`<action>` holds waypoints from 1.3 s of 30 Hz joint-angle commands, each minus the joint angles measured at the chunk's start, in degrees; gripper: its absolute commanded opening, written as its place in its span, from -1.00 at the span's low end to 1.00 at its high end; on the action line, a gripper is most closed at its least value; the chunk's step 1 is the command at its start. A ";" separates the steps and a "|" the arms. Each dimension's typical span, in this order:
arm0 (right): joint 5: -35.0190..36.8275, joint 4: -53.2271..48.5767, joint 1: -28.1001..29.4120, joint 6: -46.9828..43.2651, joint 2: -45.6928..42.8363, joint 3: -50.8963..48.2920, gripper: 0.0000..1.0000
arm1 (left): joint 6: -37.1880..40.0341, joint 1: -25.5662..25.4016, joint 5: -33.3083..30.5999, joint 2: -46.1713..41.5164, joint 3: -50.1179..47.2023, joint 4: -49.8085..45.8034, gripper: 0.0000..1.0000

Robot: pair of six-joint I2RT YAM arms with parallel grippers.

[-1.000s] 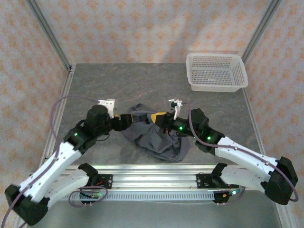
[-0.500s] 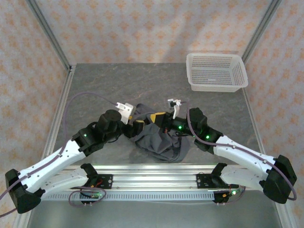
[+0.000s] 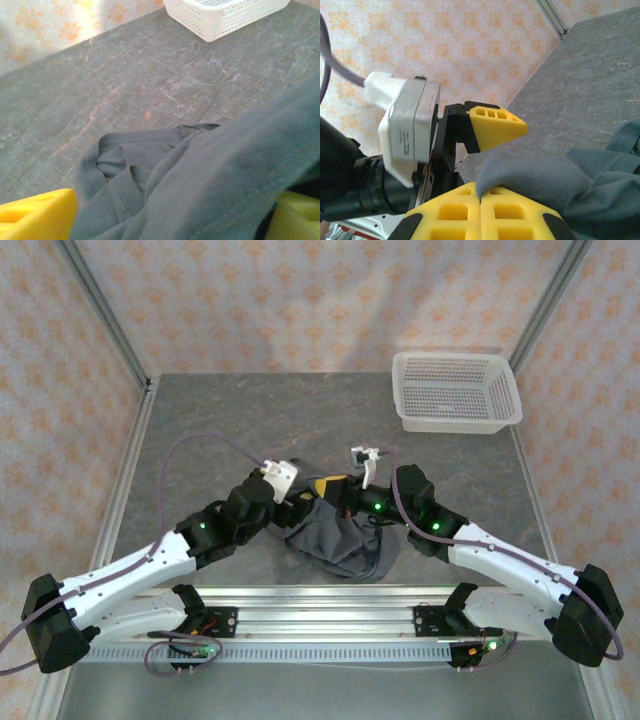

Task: Fold the inside-out t-shirt

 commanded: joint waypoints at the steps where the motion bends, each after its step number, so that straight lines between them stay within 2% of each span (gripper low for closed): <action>1: -1.03 -0.29 -0.22 -0.71 0.12 2.69 -1.00 | 8.12 -1.06 -8.06 0.30 -1.33 6.30 0.78; 3: -1.07 -1.33 -0.22 -1.17 0.16 3.18 -1.00 | 9.33 -1.08 -10.91 0.78 -1.07 7.09 0.74; 6: -0.68 -2.46 -0.27 -1.81 0.04 3.63 -1.00 | 9.49 -1.20 -15.17 1.36 0.44 6.69 0.47; 11: 0.87 -5.19 -0.31 -2.79 0.13 3.89 -1.00 | 6.85 -1.21 -18.85 1.16 3.18 3.12 -0.19; 13: 1.34 -5.86 -0.31 -3.09 0.30 3.68 -1.00 | 5.52 -1.15 -18.44 0.46 3.82 1.83 -0.40; 16: 1.51 -6.13 -0.43 -3.50 0.46 3.04 -1.00 | 3.47 -1.14 -15.80 -1.82 4.11 0.96 -0.93; 17: 1.65 -6.49 -0.51 -3.67 0.44 2.95 -1.00 | 3.00 -1.17 -14.09 -2.46 4.56 0.15 -1.00; 19: 1.87 -7.77 -0.65 -4.58 0.57 2.60 -1.00 | 0.70 -1.05 -11.49 -3.71 6.56 -2.54 -1.00; 22: 5.86 -9.77 -0.92 -7.73 -0.07 -0.01 -0.95 | -3.60 0.52 -3.33 -4.92 11.64 -8.13 -1.00; 25: 15.76 -11.59 -0.92 -10.56 -1.68 -4.10 -0.60 | -7.85 3.74 8.38 -2.87 17.38 -13.97 -1.00; 28: 13.56 -13.03 -0.26 -13.20 -3.97 -4.59 -0.40 | -11.17 5.83 15.28 0.76 22.26 -18.88 -1.00; 31: 15.29 -14.71 4.29 -18.41 -7.67 -3.23 -0.26 | -12.87 6.42 17.90 4.17 25.72 -22.31 -1.00; 34: 24.28 -15.36 11.05 -24.96 -10.64 -1.34 -0.19 | -14.53 6.74 18.47 6.67 27.99 -24.64 -1.00; 37: 29.99 -14.73 14.82 -27.56 -9.45 2.04 -0.12 | -16.31 7.20 19.30 8.40 29.62 -26.20 -1.00; 39: 30.11 -14.68 15.82 -28.02 -6.59 4.84 -0.06 | -17.90 7.55 19.83 9.02 30.52 -26.90 -1.00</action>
